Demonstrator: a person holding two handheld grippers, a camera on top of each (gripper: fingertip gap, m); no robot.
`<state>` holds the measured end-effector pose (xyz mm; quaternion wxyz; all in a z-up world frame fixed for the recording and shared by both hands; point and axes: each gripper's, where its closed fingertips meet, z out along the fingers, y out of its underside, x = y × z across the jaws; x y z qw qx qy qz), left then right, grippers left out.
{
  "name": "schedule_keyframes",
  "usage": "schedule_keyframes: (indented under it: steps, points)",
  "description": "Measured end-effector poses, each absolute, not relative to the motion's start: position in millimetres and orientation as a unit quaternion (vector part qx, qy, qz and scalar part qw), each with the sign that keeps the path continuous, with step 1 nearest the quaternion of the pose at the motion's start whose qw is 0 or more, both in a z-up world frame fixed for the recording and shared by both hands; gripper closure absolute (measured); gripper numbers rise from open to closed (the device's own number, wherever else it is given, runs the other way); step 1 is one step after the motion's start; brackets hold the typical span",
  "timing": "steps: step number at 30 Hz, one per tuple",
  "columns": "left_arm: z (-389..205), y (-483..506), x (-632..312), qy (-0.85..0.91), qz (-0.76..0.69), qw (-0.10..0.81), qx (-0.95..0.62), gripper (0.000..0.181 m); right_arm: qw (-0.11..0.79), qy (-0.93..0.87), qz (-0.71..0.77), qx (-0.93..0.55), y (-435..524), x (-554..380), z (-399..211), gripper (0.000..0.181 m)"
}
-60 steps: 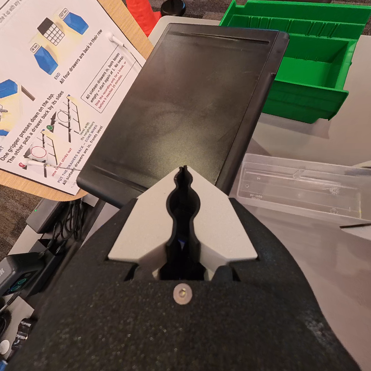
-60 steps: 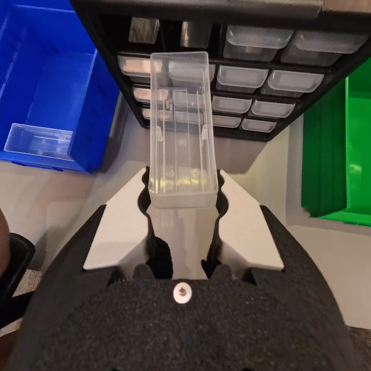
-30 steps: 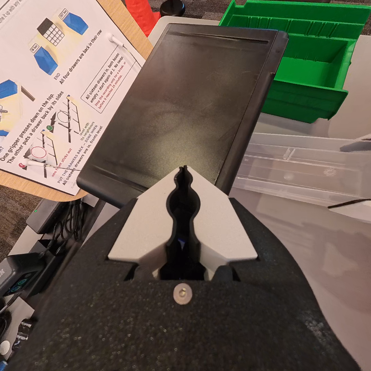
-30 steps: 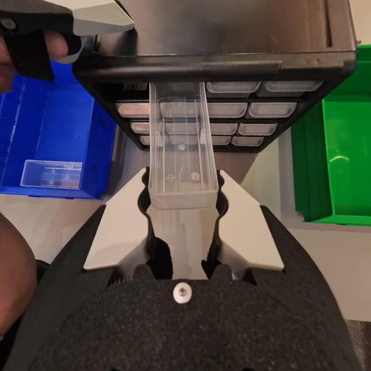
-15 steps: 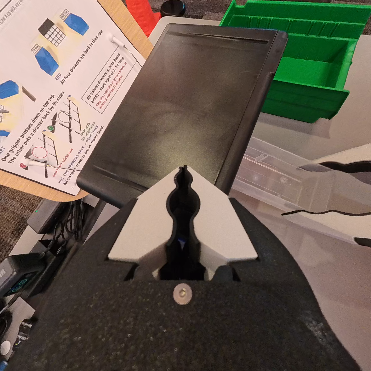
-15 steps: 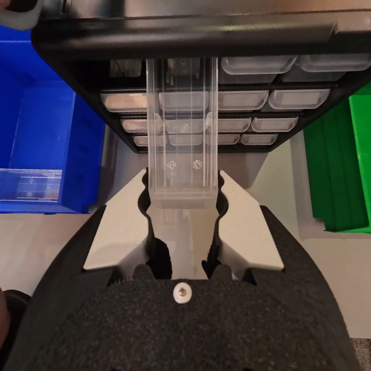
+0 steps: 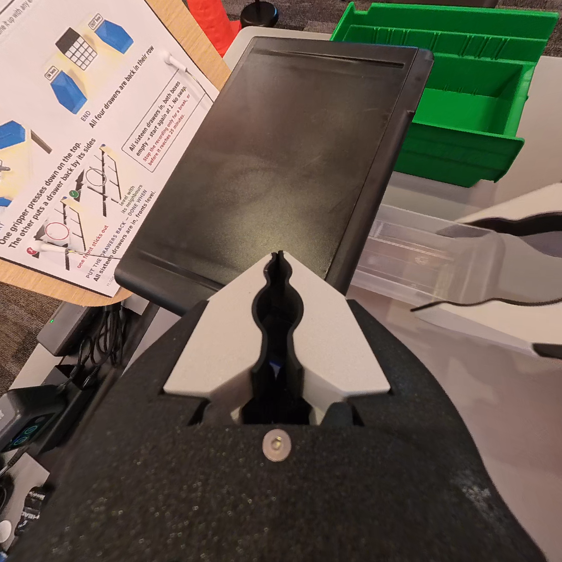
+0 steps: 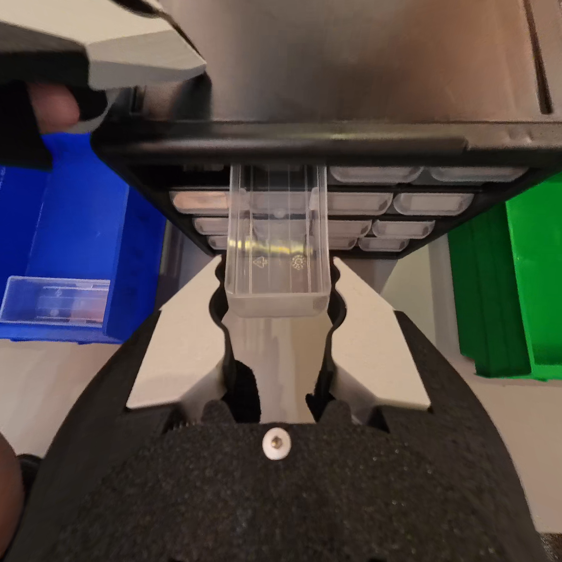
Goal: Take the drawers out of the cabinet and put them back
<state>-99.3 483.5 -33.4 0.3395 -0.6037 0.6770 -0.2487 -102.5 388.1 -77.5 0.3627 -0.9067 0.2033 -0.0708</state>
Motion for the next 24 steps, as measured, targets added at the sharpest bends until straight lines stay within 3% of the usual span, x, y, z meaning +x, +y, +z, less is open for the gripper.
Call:
schedule_keyframes:
  steps: [5, 11, 16, 24]
  points:
    - [-33, 483, -100, 0.677, -0.251, 0.339, -0.604, 0.181, 0.392, 0.202, -0.084, -0.893, 414, -88, -77, 0.115]
    - [-34, 483, -100, 0.676, -0.257, 0.336, -0.603, 0.181, 0.504, 0.164, -0.090, -0.843, 408, -99, -58, 0.107]
    - [-34, 483, -101, 0.675, -0.264, 0.334, -0.603, 0.181, 0.595, 0.150, -0.108, -0.783, 373, -111, -52, 0.135]
    - [-33, 483, -101, 0.672, -0.258, 0.336, -0.607, 0.181, 0.619, 0.147, -0.127, -0.761, 410, -89, -66, 0.148]
